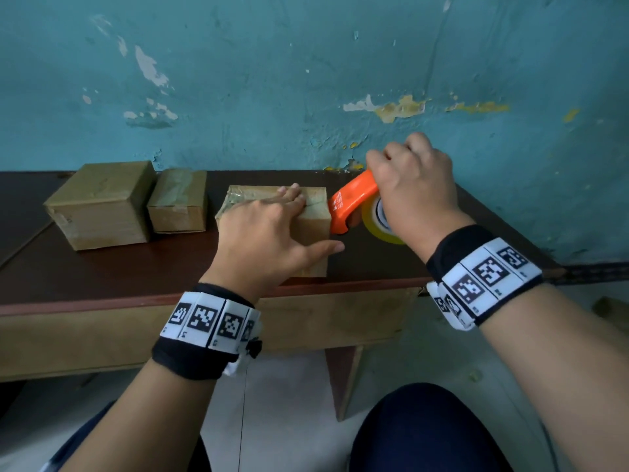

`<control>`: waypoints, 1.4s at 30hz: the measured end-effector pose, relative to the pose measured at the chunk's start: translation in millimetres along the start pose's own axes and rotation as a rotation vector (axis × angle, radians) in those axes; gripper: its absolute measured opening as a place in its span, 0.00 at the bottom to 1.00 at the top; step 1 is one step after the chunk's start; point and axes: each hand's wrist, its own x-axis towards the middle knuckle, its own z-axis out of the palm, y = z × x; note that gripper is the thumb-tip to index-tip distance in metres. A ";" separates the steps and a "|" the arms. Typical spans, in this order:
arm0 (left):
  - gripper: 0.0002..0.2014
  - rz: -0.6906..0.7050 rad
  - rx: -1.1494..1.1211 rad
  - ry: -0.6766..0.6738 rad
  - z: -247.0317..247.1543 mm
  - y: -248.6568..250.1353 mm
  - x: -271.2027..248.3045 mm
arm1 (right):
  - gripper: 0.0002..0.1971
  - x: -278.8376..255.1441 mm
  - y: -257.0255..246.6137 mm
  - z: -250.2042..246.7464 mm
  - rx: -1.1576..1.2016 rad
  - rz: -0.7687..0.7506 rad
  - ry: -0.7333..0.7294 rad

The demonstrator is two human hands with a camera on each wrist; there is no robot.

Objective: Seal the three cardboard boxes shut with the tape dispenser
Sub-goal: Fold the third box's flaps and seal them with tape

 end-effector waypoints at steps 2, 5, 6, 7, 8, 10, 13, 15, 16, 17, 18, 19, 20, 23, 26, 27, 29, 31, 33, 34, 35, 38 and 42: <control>0.47 0.006 -0.003 -0.006 -0.7 0.6 0.5 | 0.16 8.4 -9.8 -6.6 -0.036 -0.091 -0.061; 0.43 0.029 0.002 0.033 2.6 1.0 1.7 | 0.08 5.4 -44.4 -5.7 -0.168 -0.387 -0.315; 0.42 0.032 0.010 0.039 4.1 0.9 1.8 | 0.08 2.5 -45.3 -4.1 -0.140 -0.378 -0.336; 0.41 0.029 0.016 0.035 5.1 -1.3 1.1 | 0.13 1.3 -43.3 -4.6 -0.089 -0.368 -0.330; 0.41 0.027 0.015 0.026 5.8 -4.9 2.2 | 0.14 1.0 -39.0 -5.1 -0.040 -0.318 -0.348; 0.41 0.024 -0.016 0.008 6.6 -8.0 3.3 | 0.16 -3.4 -23.8 -5.5 -0.016 -0.209 -0.422; 0.39 0.025 -0.039 0.017 8.4 -10.4 3.4 | 0.20 -9.3 -4.7 -1.0 0.057 0.005 -0.521; 0.38 0.030 -0.040 0.021 8.6 -10.5 3.4 | 0.21 -12.3 5.6 3.9 0.170 0.140 -0.550; 0.37 0.034 -0.043 0.026 8.9 -11.7 3.3 | 0.20 -13.0 11.5 5.8 0.242 0.227 -0.560; 0.37 0.037 -0.045 0.024 9.4 -12.8 3.3 | 0.18 -14.2 16.9 7.9 0.299 0.308 -0.571; 0.36 0.041 -0.043 0.021 9.7 -13.4 3.4 | 0.14 -15.8 20.6 10.6 0.336 0.369 -0.590; 0.36 0.042 -0.041 0.019 10.2 -13.6 3.1 | 0.12 -17.1 22.0 13.3 0.349 0.416 -0.621; 0.36 0.040 -0.043 0.022 11.0 -13.7 2.8 | 0.09 -17.8 22.0 15.3 0.353 0.457 -0.671; 0.35 0.036 -0.047 0.035 13.2 -12.8 2.9 | 0.07 -21.2 20.7 21.0 0.383 0.575 -0.843; 0.35 0.043 -0.029 0.023 13.8 -13.3 2.9 | 0.11 -23.5 18.2 24.0 0.462 0.712 -0.900; 0.36 0.041 -0.025 0.012 13.3 -13.2 2.7 | 0.13 -22.9 17.1 24.5 0.494 0.741 -0.887; 0.36 0.035 -0.025 -0.001 12.5 -13.2 2.8 | 0.18 -20.0 14.2 25.6 0.573 0.793 -0.868; 0.36 0.033 -0.026 -0.003 12.4 -13.1 2.6 | 0.24 -18.4 10.3 28.2 0.616 0.824 -0.839; 0.37 0.037 -0.025 -0.005 12.9 -13.6 2.3 | 0.28 -19.4 7.6 33.4 0.587 0.843 -0.794; 0.37 0.039 -0.023 -0.007 12.9 -14.0 2.3 | 0.30 -20.7 6.7 37.4 0.563 0.844 -0.784; 0.37 0.041 -0.021 -0.009 12.4 -14.3 2.3 | 0.31 -22.3 6.3 41.4 0.543 0.839 -0.789; 0.37 0.034 -0.020 -0.031 11.7 -14.1 3.2 | 0.32 -24.0 6.5 46.0 0.527 0.866 -0.824; 0.37 0.012 -0.009 -0.054 12.5 -10.5 3.0 | 0.28 -19.8 -1.4 28.9 0.445 0.814 -0.631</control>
